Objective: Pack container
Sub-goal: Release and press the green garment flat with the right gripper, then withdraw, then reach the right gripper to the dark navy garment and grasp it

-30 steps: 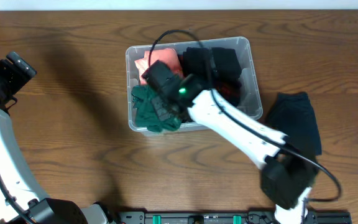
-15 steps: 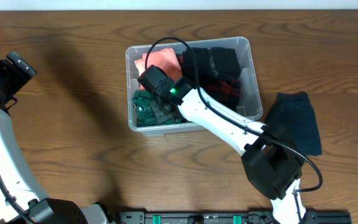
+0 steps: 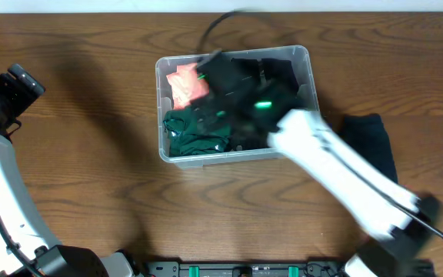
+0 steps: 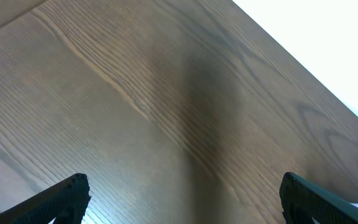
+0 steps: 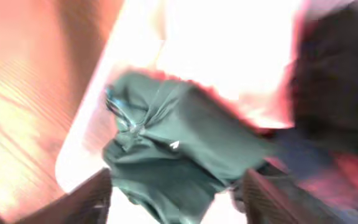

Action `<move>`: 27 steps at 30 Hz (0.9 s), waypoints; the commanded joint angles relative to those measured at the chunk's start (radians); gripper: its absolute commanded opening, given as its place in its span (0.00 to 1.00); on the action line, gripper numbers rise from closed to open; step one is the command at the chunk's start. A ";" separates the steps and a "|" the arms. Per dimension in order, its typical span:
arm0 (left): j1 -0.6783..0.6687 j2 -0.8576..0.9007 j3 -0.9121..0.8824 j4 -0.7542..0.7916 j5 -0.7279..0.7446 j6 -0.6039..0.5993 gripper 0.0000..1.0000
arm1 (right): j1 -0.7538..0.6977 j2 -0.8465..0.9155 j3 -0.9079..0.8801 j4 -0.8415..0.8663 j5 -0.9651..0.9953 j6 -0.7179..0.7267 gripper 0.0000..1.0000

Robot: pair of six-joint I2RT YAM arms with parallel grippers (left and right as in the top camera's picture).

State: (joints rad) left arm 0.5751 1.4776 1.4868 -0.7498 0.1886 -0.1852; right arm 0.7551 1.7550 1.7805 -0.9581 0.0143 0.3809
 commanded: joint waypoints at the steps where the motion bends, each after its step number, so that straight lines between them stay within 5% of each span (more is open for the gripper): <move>1: 0.003 0.006 0.001 0.003 0.009 0.009 0.98 | -0.116 -0.124 0.020 -0.064 0.002 0.010 0.93; 3: 0.003 0.006 0.001 0.003 0.009 0.009 0.98 | -0.196 -0.174 0.020 -0.136 0.002 0.041 0.99; 17: 0.003 0.006 0.001 0.003 0.009 0.009 0.98 | -0.879 -0.256 -0.008 -0.580 0.009 0.021 0.99; 22: 0.003 0.006 0.001 0.003 0.009 0.009 0.98 | -1.101 -0.256 -0.143 -0.576 0.032 -0.020 0.99; 27: 0.003 0.006 0.001 0.003 0.009 0.009 0.98 | -1.262 -0.256 -0.354 -0.385 -0.092 -0.110 0.99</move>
State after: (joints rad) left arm 0.5751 1.4773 1.4868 -0.7502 0.1890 -0.1848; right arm -0.4461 1.5051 1.5082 -1.4014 0.0158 0.3538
